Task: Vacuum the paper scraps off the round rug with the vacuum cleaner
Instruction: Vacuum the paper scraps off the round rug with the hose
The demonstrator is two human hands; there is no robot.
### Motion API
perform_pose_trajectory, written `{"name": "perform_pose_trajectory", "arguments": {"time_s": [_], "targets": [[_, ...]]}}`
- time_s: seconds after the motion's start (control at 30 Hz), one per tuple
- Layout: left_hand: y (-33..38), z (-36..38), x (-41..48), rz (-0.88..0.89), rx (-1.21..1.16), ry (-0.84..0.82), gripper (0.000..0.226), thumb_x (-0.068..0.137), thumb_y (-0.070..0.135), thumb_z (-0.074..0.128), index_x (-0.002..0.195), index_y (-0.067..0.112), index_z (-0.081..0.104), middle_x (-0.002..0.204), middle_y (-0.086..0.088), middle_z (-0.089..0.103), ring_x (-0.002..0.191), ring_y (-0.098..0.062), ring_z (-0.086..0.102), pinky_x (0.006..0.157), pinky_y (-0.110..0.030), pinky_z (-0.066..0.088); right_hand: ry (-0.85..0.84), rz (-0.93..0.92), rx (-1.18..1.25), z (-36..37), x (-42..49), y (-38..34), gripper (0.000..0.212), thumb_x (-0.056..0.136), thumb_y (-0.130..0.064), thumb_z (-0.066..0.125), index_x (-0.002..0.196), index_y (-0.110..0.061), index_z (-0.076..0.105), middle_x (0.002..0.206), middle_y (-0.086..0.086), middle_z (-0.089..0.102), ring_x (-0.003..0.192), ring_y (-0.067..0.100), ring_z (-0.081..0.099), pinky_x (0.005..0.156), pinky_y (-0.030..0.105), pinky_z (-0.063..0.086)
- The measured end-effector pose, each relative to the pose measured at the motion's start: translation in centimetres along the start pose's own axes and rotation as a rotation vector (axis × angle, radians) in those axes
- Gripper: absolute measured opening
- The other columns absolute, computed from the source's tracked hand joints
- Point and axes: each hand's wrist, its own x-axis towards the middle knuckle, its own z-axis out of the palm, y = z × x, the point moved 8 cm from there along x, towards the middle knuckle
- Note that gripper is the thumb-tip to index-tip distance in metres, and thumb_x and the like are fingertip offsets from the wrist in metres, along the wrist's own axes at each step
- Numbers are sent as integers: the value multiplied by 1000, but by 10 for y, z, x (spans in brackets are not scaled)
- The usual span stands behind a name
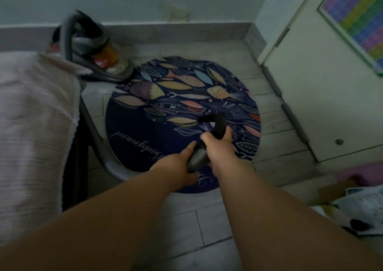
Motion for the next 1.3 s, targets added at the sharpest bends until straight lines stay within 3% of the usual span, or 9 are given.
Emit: {"name": "perform_pose_trajectory", "arguments": {"time_s": [0.2,0.33,0.43,0.6,0.77,0.87,1.0,1.13,1.3], "targets": [[15,-103,-4,77,-136,125,89,87,35,60,150,40,-3,114,-3,60,93,-21,59,78,-33,49,-40,-74,93,29,-14,-103,99,89,-29,66,155,-45,-5,150,7,40,109,35,57,94,56,53],[15,-152,18,59,-333,196,89,82,39,69,149,41,10,129,2,54,105,-15,54,84,-24,42,-58,-136,113,53,3,-159,95,81,-37,71,155,-40,11,136,9,51,106,33,59,94,53,53],[17,-178,49,22,-302,196,83,83,44,67,149,35,18,134,1,52,112,-16,53,84,-21,39,-64,-181,80,63,28,-193,87,85,-54,69,154,-29,23,130,5,53,115,30,56,103,51,48],[20,-216,106,-73,-294,167,61,84,39,66,138,27,39,115,0,57,92,-15,52,77,-25,40,-138,-146,31,82,77,-243,56,92,-46,65,138,-23,44,108,3,58,103,28,59,97,48,50],[22,-243,152,-113,-342,143,50,85,37,64,129,24,45,115,-1,58,91,-15,52,77,-26,40,-162,-95,-1,100,119,-282,38,90,-33,67,122,-20,49,103,10,60,95,32,62,92,52,54],[14,-264,175,-123,-398,188,42,86,34,63,122,22,47,101,3,56,85,-13,50,72,-23,36,-159,-120,-22,121,139,-306,36,90,-30,66,121,-18,54,103,12,61,92,32,62,87,50,55],[-14,-289,206,-167,-392,171,38,86,31,62,119,21,45,95,3,51,83,-16,50,70,-26,37,-149,-165,-20,155,162,-328,58,91,-25,64,144,-27,39,111,8,59,91,26,60,79,41,54],[-38,-312,233,-180,-380,139,36,85,32,61,116,21,44,98,0,53,87,-19,55,71,-28,42,-169,-168,-33,186,182,-345,82,94,-27,60,155,-45,9,139,3,49,104,28,57,97,52,50],[-63,-361,283,-162,-363,114,46,86,33,62,127,19,44,110,-4,59,96,-21,58,80,-32,48,-146,-194,-44,231,227,-385,75,96,-26,58,155,-46,15,141,4,49,104,28,57,90,51,51]]}}
